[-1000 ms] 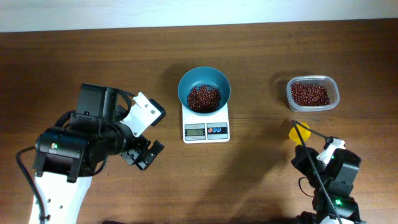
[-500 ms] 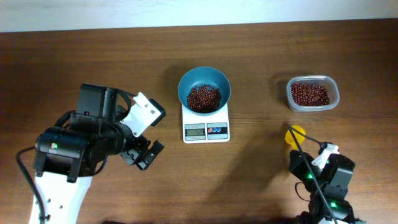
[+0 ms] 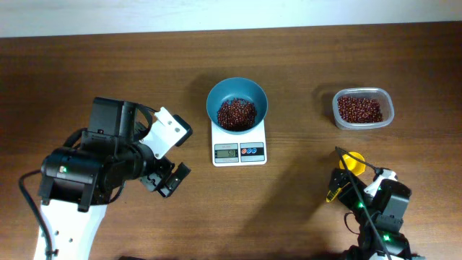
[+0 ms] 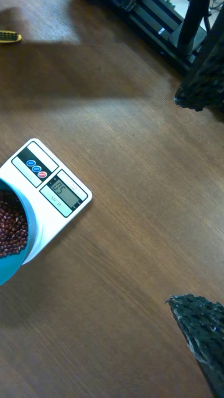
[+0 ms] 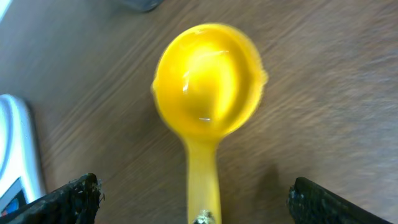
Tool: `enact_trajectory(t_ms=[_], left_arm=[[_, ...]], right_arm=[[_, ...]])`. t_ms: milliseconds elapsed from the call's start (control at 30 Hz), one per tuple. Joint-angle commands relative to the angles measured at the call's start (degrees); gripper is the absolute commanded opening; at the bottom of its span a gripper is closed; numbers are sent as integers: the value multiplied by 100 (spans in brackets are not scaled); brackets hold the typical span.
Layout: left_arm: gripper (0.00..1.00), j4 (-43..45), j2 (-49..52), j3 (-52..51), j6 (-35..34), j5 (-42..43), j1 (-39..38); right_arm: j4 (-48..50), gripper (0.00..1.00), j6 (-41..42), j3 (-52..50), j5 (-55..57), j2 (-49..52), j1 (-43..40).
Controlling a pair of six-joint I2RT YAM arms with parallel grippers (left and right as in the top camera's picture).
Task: Scoop item into bowl and weigh 50g on scale
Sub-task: 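Lower the scoop onto the table and open the right gripper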
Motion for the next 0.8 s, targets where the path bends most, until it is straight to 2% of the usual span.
enact_trajectory(t_ms=[0,133,300,367,467,767], left_arm=[[99,11,-31,79,90,68,26],[99,11,-31,79,90,68,26],[99,11,-31,79,90,68,26],[99,11,-31,79,90,68,26],[99,11,-31,79,90,68,26],[99,11,-31,79,90,68,26]], right_arm=[[-114,99,59,426,619,-11,-24],[-487,99,-7,885,844,-11,-24],[-1106,99,-702,1655,1082,-11,-22],[-1563,99,-861,2044,1480,-11,-22],[-1926,99,-883,2500,1515,-11,-22],[-2017,99,-866,3600,1016,-11,-22]])
